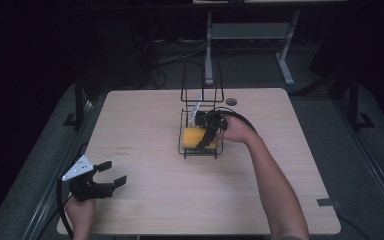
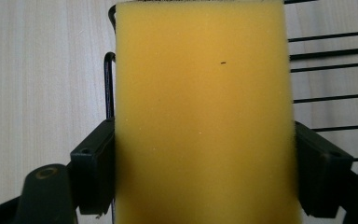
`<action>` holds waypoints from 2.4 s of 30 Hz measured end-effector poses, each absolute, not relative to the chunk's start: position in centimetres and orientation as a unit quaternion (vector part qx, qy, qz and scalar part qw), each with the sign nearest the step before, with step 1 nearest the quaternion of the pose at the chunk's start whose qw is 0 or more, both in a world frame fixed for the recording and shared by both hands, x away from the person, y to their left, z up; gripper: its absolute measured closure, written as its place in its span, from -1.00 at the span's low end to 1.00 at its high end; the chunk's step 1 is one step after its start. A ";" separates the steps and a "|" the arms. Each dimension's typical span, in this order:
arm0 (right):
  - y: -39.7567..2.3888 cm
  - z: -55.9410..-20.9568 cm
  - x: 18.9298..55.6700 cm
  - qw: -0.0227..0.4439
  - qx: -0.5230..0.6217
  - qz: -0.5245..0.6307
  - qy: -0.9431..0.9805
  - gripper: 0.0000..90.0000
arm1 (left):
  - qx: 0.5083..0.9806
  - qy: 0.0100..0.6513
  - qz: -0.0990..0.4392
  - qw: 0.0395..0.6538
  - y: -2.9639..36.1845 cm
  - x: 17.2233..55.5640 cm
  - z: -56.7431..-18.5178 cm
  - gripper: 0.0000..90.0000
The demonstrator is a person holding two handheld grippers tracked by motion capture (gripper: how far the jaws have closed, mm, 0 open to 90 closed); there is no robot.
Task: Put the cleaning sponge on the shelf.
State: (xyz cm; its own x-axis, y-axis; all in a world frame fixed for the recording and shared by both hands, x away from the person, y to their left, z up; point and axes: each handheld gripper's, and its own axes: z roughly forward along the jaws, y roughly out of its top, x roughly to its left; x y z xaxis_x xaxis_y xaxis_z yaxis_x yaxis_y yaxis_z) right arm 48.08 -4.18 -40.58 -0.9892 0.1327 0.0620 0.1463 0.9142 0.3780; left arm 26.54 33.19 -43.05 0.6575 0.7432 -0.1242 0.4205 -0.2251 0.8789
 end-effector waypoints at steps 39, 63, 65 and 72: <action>-4.3 -40.3 47.7 0.012 -0.079 -0.198 -0.977 -0.61 | 0.766 0.380 0.163 0.492 33.1 26.6 -43.1 -0.69; -5.4 -38.8 46.7 -0.009 -0.079 -0.243 -0.967 -0.61 | 0.771 0.376 0.162 0.487 32.7 26.7 -43.2 -0.69; -5.4 -38.7 46.6 -0.011 -0.079 -0.243 -0.967 -0.61 | 0.771 0.376 0.162 0.487 32.7 26.7 -43.1 -0.69; -5.2 -38.5 46.0 -0.012 -0.073 -0.242 -0.968 -0.62 | 0.772 0.376 0.162 0.487 32.6 26.7 -43.1 -0.69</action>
State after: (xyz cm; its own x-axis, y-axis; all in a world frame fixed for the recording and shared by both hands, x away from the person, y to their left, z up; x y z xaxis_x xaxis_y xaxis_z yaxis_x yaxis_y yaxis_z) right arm 46.04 -5.23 -38.49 -0.9892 0.1462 0.0120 0.1347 0.8727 0.4692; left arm 26.72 32.65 -43.13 0.6646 0.7380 -0.1165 0.4228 -0.2430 0.8730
